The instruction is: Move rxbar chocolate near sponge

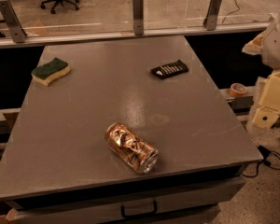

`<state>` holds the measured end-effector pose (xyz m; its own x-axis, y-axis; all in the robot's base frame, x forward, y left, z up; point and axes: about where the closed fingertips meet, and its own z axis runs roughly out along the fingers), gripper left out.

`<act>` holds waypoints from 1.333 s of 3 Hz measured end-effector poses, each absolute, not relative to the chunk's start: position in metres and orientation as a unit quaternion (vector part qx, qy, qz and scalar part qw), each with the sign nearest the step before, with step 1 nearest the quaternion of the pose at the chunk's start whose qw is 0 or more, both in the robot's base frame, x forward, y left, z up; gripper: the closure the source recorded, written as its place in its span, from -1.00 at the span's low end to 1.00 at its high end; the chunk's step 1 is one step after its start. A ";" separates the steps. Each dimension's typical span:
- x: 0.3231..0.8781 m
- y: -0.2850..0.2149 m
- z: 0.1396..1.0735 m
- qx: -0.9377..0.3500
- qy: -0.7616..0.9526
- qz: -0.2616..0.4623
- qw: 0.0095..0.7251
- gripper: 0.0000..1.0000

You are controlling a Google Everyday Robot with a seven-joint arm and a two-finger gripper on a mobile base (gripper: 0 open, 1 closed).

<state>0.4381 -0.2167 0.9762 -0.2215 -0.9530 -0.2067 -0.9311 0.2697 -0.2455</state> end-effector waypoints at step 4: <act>0.522 -0.191 0.949 -0.604 0.759 0.022 0.242 -1.00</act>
Offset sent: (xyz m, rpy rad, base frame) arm 0.0088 0.0000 -0.0026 0.0391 0.0004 0.0023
